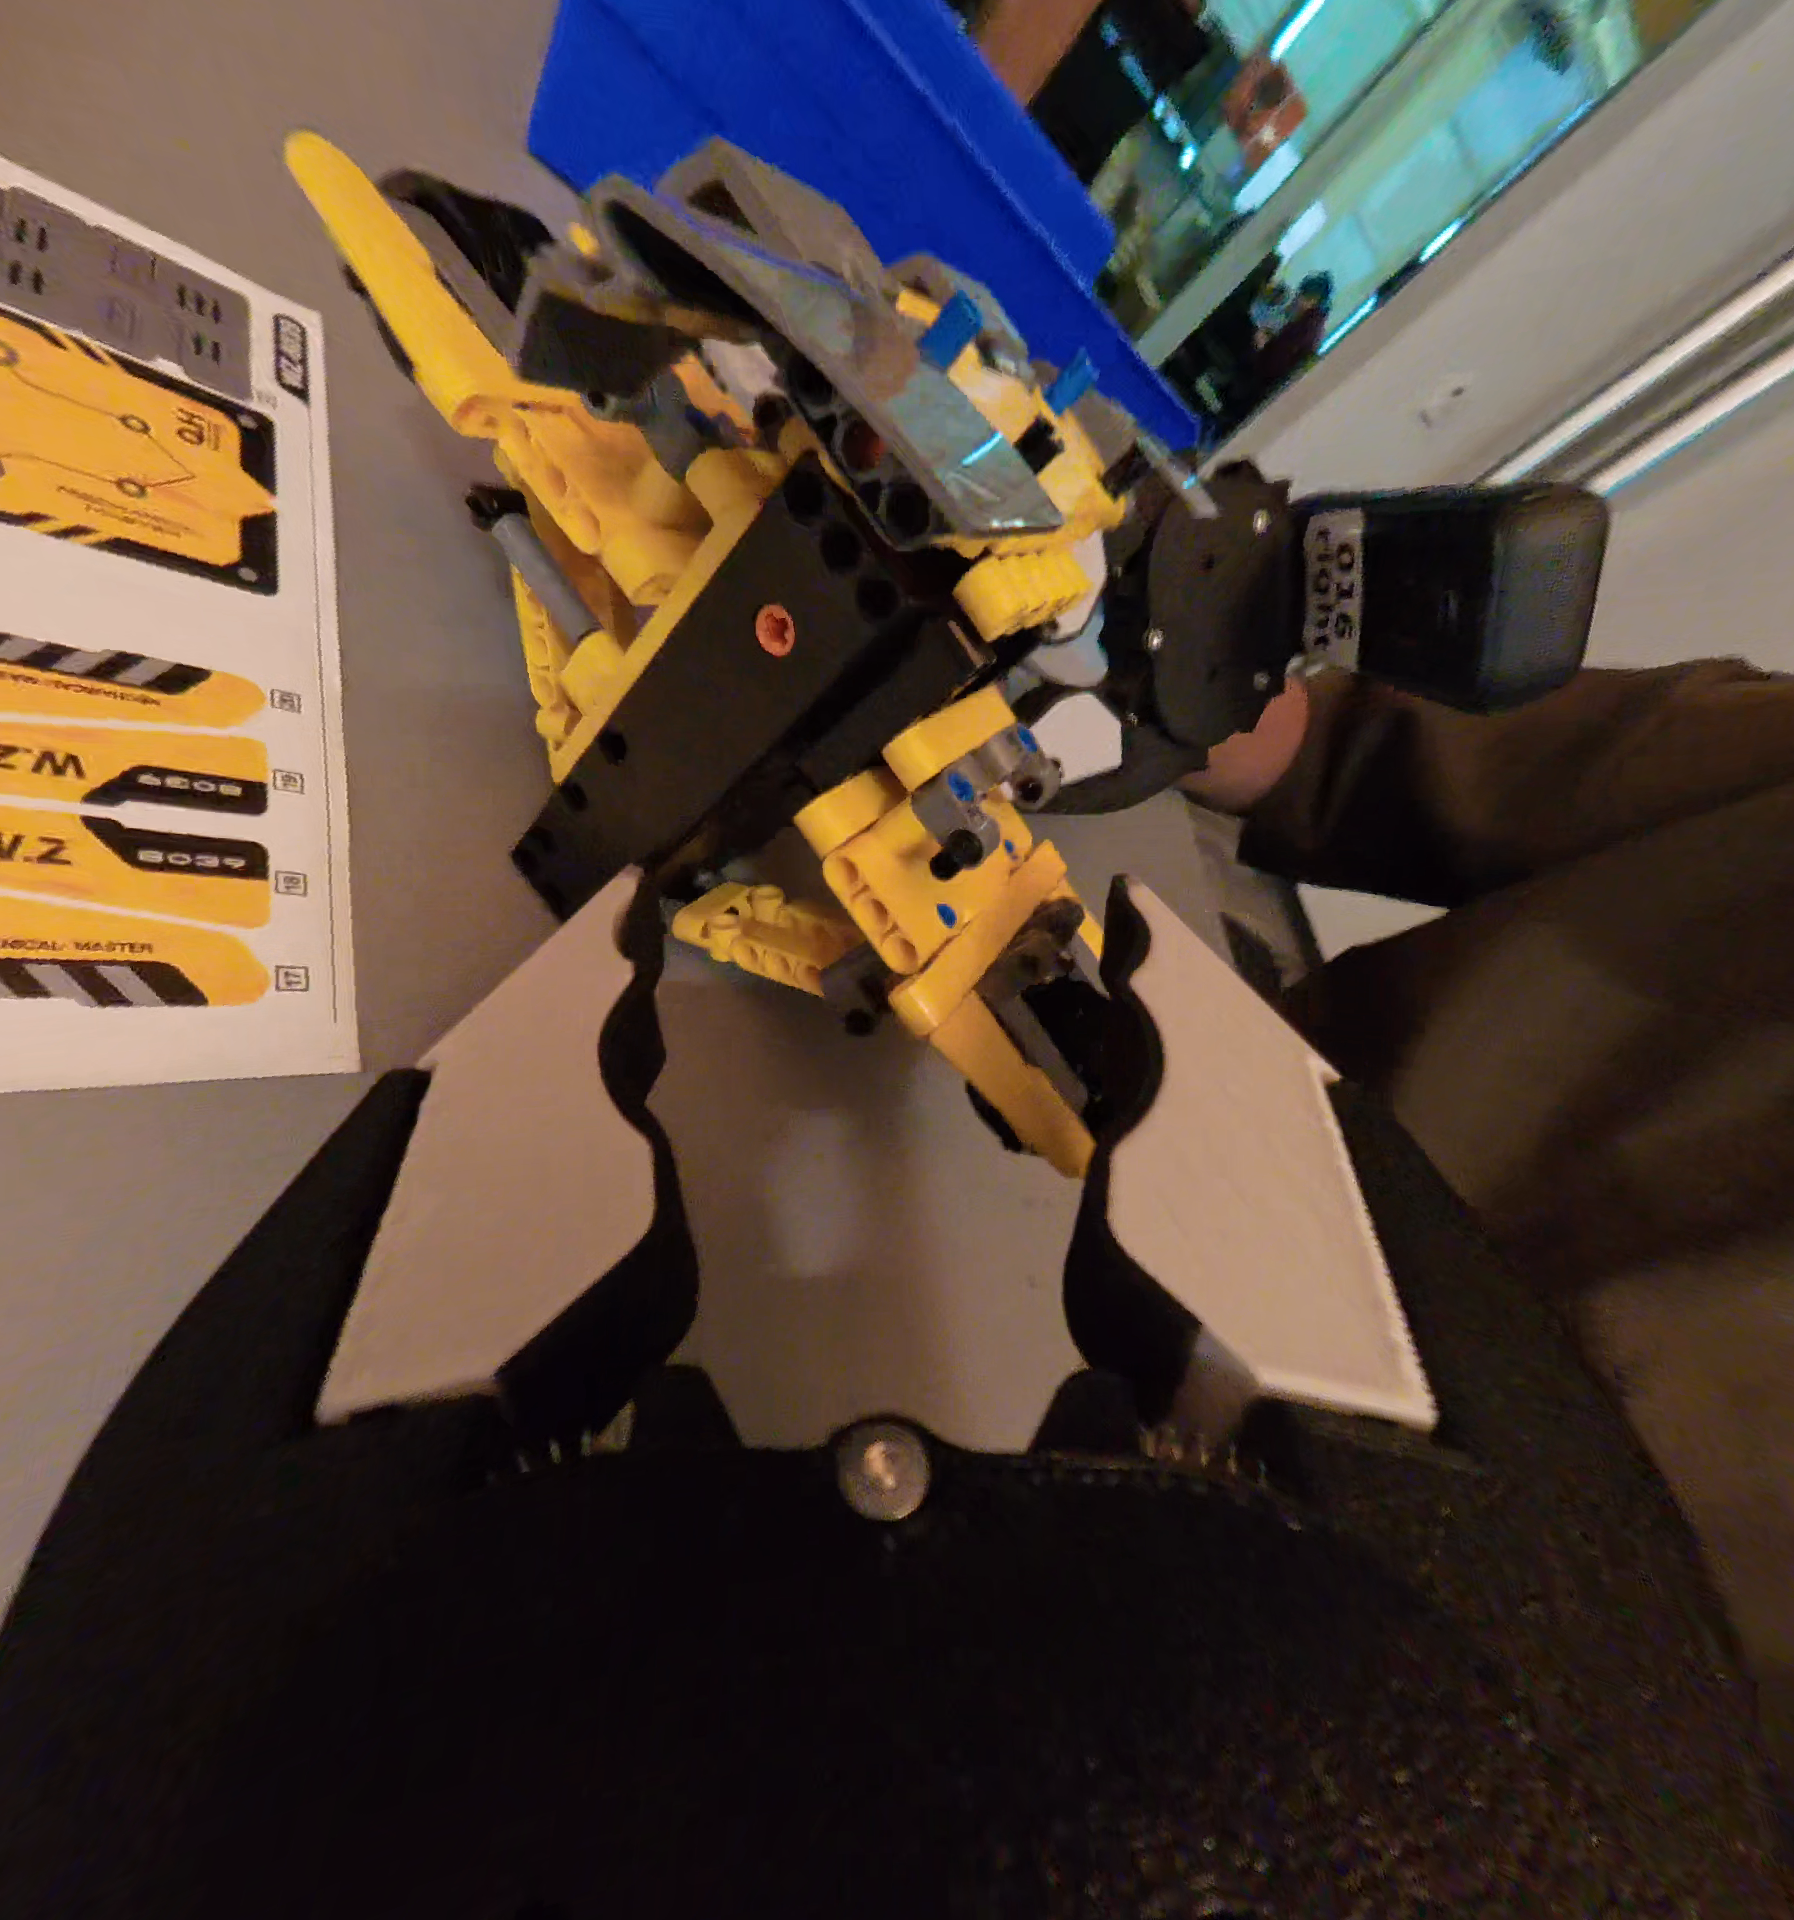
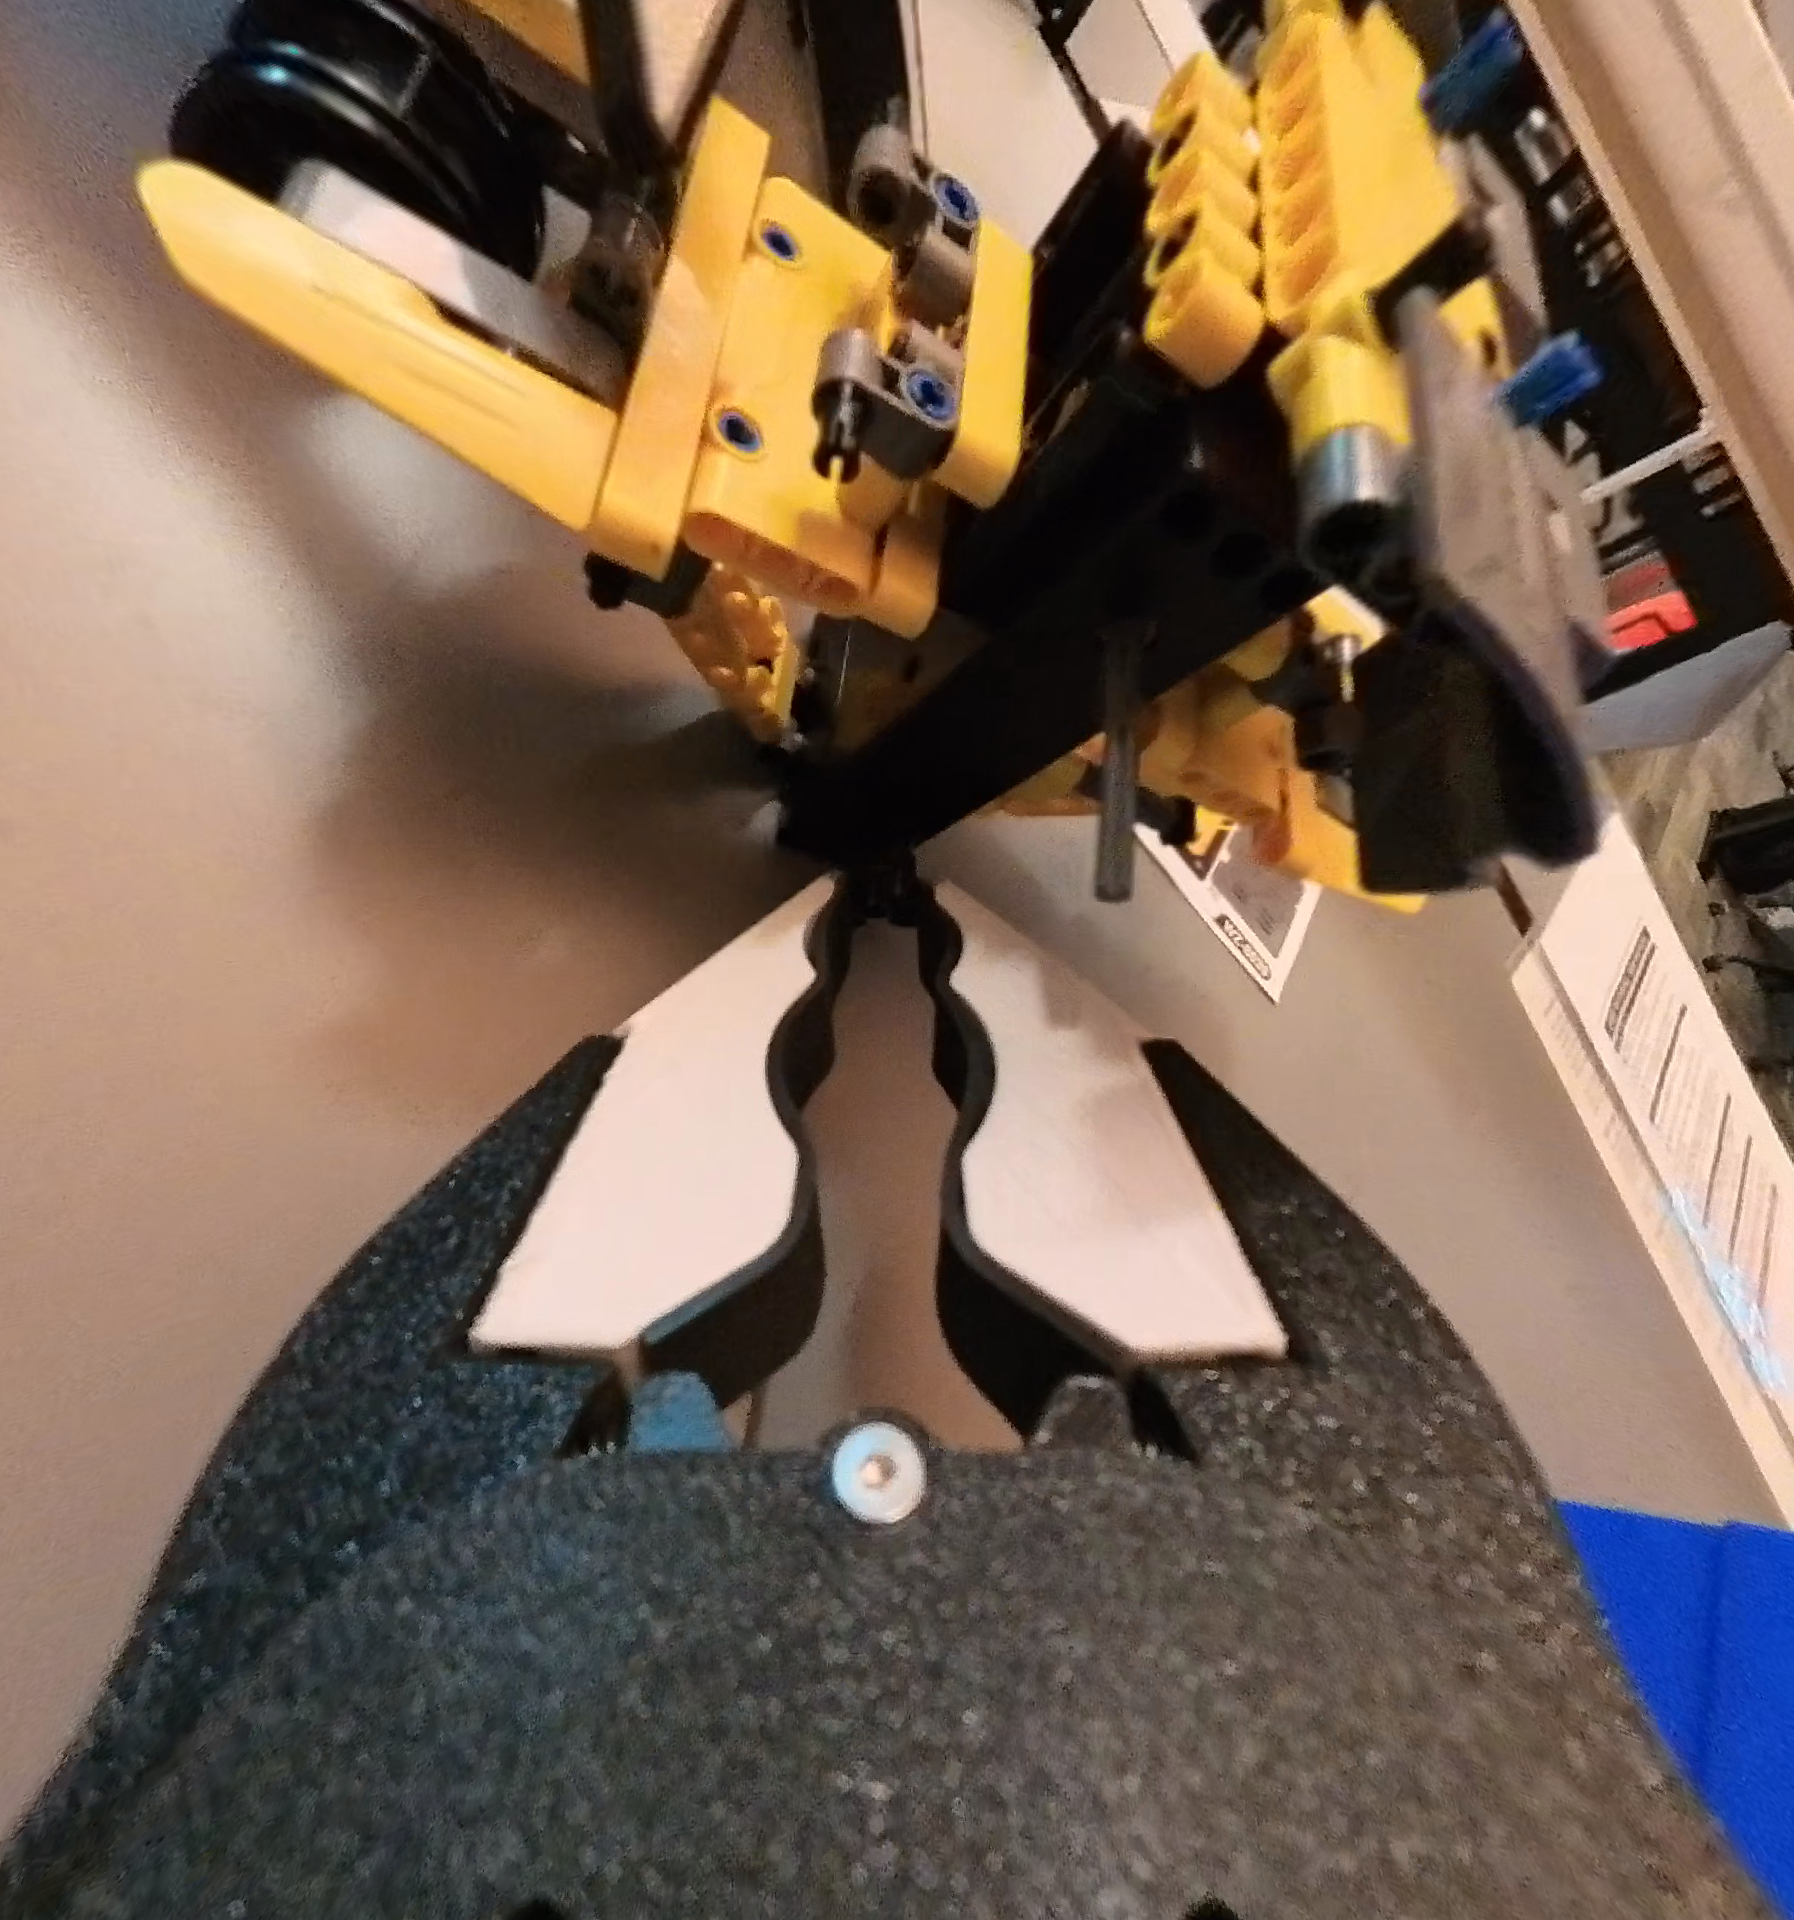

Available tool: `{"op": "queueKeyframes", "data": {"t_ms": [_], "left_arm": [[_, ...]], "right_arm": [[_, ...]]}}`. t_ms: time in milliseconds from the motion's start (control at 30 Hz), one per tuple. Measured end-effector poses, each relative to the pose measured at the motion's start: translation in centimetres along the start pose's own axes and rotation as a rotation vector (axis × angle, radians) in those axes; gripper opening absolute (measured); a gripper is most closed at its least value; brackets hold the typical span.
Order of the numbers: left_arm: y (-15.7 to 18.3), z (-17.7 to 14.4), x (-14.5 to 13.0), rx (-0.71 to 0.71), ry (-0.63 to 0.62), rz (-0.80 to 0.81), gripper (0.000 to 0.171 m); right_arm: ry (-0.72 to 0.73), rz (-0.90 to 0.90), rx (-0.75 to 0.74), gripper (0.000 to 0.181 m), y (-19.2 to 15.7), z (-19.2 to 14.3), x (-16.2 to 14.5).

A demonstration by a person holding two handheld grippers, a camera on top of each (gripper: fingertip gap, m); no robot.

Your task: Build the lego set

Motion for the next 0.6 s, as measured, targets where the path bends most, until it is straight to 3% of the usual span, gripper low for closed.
{"op": "queueKeyframes", "data": {"t_ms": [167, 433, 533, 600], "left_arm": [[1.1, -0.6, 0.0, -0.02, -0.048, 0.053, 0.082], [-1.4, -3.1, 1.8, 0.165, 0.248, 0.169, 0.07], [-2.0, -2.2, 2.0, 0.227, 0.215, 0.252, 0.066], [-2.0, -2.0, 2.2, 0.181, 0.193, 0.238, 0.057]], "right_arm": [[0.018, 0.012, 0.037, 0.011, 0.2, 0.1, -0.3], [0.041, 0.073, 0.062, 0.011, 1.4, -0.5, -1.0], [0.06, 0.1, 0.067, 0.011, 1.7, -0.9, -1.0], [0.073, 0.114, 0.071, 0.011, 1.8, -1.2, -0.9]]}}
Point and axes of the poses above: each gripper's, where its closed fingertips meet, z out along the fingers, x out of its top, y = z × x across the jaws, the point moved 8 cm from there along -z, back along the fingers, and after that the axes turned 1 degree about x, right-handed, at the moved point
